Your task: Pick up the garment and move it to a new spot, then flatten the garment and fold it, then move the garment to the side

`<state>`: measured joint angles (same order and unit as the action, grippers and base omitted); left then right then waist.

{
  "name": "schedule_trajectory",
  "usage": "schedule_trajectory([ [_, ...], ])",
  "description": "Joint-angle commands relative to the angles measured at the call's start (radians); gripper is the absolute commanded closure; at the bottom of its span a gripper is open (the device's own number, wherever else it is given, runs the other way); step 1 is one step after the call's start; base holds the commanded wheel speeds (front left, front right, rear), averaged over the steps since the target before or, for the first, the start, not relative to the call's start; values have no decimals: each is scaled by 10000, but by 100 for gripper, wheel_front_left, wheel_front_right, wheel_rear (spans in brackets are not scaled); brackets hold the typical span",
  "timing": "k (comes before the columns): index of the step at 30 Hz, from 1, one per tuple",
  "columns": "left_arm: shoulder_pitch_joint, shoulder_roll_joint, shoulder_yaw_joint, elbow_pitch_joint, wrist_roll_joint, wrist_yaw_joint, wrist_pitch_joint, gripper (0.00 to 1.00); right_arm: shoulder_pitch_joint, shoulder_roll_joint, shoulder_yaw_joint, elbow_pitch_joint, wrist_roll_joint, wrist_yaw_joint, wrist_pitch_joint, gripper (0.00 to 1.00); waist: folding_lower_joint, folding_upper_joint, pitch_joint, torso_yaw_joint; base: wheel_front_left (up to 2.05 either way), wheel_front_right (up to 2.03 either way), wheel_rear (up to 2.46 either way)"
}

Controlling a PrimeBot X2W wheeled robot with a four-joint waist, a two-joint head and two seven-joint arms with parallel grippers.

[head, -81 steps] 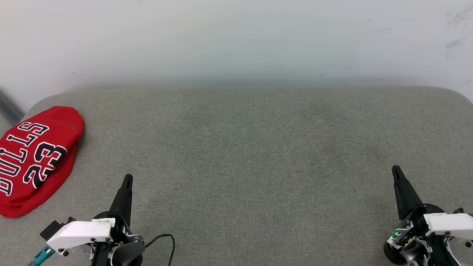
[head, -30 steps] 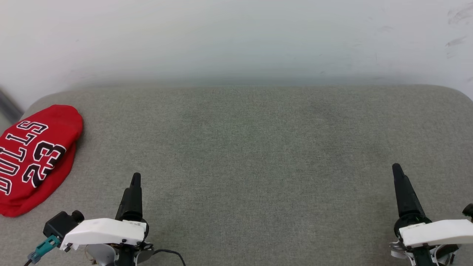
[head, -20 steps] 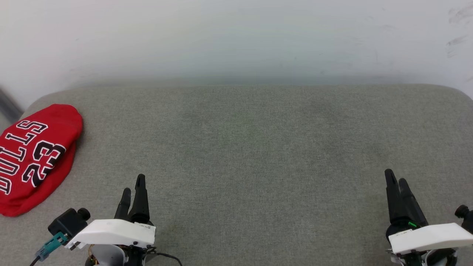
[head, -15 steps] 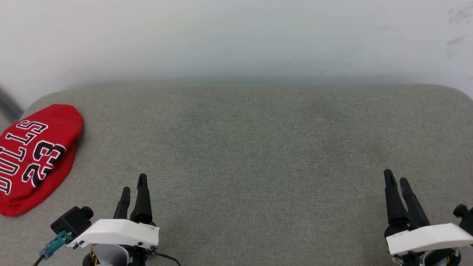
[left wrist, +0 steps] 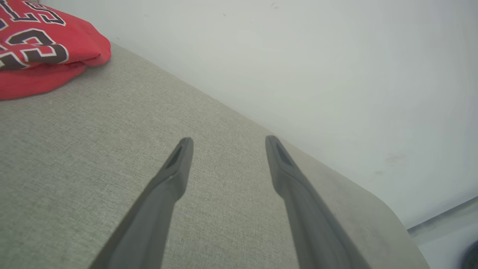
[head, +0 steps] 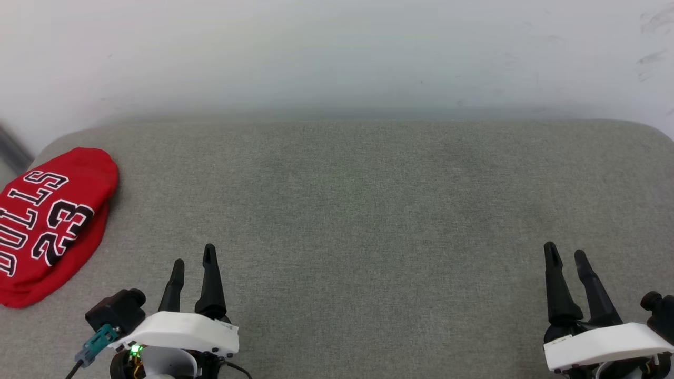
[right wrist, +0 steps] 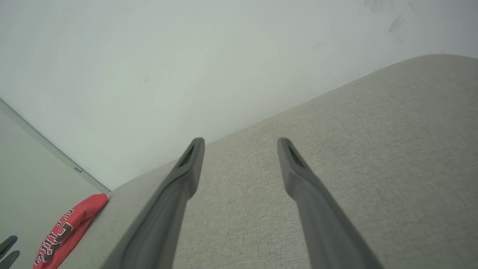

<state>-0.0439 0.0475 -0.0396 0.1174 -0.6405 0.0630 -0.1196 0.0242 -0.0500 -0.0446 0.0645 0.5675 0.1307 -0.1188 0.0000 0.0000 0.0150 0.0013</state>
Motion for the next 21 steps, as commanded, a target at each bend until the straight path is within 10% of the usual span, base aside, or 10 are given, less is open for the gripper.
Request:
schedule_trajectory([
  [1, 37, 26, -52, -150, 305, 41, -93, 0, 14, -11, 21, -193, -304, 0, -90, 0, 0, 0, 3, 1, 0, 0, 0],
  [21, 214, 30, -389, -235, 2491, 248, -616, 0, 272, -9, 77, -578, -2360, -1, -612, 0, 0, 0, 24, 39, 0, 0, 0],
])
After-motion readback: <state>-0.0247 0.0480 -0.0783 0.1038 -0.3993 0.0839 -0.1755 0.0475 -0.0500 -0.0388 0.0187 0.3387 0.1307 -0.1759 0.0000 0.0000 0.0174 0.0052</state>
